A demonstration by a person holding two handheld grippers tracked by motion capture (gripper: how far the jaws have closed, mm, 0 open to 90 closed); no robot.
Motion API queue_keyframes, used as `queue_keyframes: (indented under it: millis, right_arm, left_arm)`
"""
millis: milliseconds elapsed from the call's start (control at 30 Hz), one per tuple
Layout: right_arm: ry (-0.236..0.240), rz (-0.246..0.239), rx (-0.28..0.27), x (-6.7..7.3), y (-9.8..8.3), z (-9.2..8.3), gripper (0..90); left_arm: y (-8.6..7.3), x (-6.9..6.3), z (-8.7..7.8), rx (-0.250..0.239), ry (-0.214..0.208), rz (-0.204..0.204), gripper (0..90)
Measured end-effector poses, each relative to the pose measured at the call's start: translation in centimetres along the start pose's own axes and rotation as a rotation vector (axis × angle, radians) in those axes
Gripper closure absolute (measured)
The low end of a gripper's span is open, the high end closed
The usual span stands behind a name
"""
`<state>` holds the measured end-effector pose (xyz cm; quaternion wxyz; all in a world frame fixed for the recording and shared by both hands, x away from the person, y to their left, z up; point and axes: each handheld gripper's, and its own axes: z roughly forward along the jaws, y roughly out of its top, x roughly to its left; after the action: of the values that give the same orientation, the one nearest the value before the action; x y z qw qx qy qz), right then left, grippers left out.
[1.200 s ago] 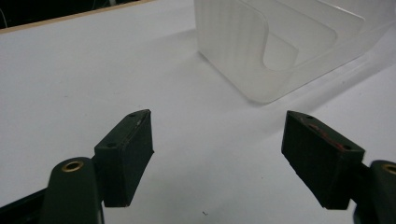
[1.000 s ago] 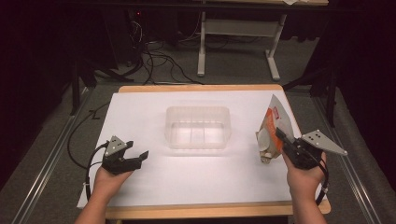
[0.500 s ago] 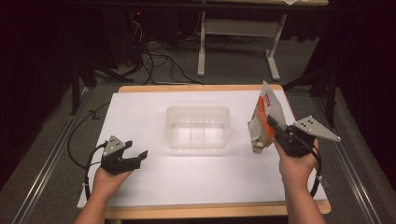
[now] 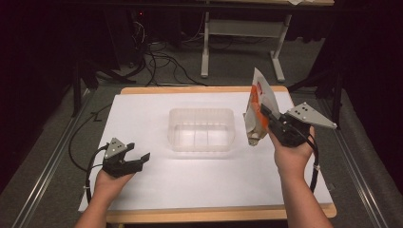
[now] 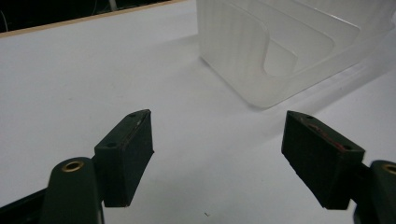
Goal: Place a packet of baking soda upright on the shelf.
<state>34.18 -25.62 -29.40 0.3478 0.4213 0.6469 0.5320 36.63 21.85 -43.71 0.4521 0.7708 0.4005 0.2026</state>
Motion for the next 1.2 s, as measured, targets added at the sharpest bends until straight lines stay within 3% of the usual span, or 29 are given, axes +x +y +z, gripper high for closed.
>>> queue_keyframes:
  millis: [300,667,767,1200]
  right_arm:
    - [0.061,-0.021,-0.006,2.8,1.4,2.1,90.0]
    - [0.154,-0.021,0.008,7.4,1.3,6.9,90.0]
    - [0.168,-0.022,0.013,8.2,1.1,8.1,90.0]
    - [0.201,-0.006,0.055,11.0,-0.6,12.9,90.0]
  left_arm:
    - [0.0,-0.1,0.0,0.002,-0.003,0.002,25.3]
    - [0.0,0.0,0.0,-0.005,-0.006,-0.001,25.3]
    - [0.0,0.0,0.1,-0.001,-0.013,-0.012,25.3]
    - [0.1,0.0,0.4,-0.001,-0.021,0.004,25.2]
